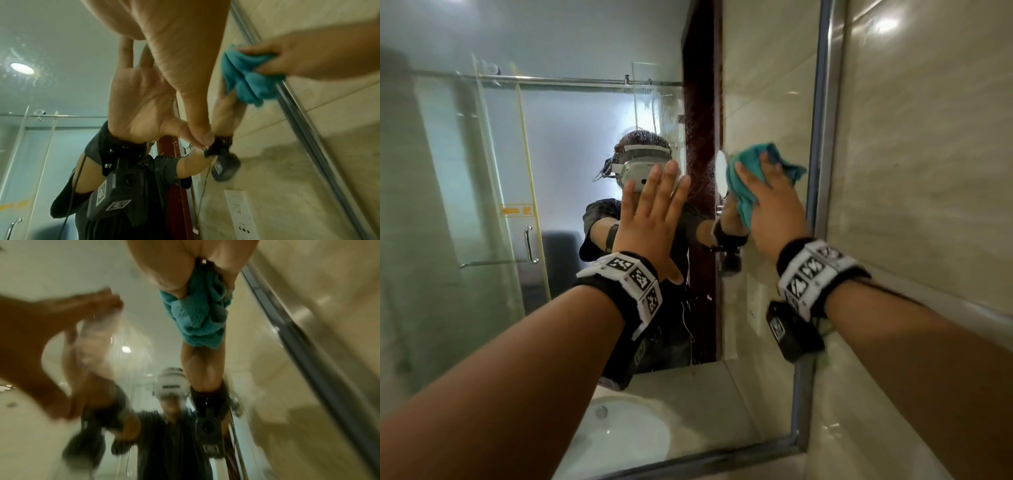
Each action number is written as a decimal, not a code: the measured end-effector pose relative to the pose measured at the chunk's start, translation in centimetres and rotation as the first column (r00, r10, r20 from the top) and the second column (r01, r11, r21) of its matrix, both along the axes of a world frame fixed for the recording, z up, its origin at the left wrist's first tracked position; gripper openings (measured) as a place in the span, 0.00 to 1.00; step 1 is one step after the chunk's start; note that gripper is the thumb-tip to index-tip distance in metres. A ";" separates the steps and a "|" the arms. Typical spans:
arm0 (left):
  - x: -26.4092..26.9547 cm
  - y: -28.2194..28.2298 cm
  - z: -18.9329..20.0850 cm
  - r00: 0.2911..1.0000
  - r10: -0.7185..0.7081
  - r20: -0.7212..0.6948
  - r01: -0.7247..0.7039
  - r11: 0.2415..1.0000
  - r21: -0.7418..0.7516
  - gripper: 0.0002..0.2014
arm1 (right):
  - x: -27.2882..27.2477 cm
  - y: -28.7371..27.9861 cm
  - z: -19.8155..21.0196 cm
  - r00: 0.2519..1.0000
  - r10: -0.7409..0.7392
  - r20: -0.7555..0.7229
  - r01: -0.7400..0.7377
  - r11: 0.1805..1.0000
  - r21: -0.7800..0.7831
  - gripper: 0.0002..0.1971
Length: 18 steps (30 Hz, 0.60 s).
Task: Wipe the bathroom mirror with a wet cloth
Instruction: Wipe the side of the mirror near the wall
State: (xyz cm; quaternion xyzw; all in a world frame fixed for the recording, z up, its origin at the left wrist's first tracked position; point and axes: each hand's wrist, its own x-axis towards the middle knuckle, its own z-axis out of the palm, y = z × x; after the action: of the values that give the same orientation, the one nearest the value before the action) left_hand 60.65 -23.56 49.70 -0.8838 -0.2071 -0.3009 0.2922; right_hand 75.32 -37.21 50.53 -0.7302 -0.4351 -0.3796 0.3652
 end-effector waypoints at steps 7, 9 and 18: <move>-0.1 0.4 -0.1 0.999 -0.033 -0.009 0.032 0.999 -0.018 0.74 | -4.6 2.7 -3.4 0.976 0.012 0.218 0.014 0.993 -0.117 0.40; -0.3 0.2 -0.1 0.999 -0.042 -0.004 0.041 0.999 -0.018 0.73 | -4.1 2.3 -7.4 0.942 0.124 0.312 -0.019 0.948 -0.318 0.38; -0.1 0.6 -0.2 1.000 -0.030 0.008 0.030 1.000 0.004 0.75 | -1.6 1.9 1.9 0.993 -0.119 0.004 0.118 0.985 0.125 0.40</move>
State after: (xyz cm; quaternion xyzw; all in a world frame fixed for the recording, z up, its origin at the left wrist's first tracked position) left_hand 60.59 -23.00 49.53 -0.8850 -0.1946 -0.3090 0.2887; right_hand 73.71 -35.30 52.47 -0.7284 -0.3683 -0.4313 0.3845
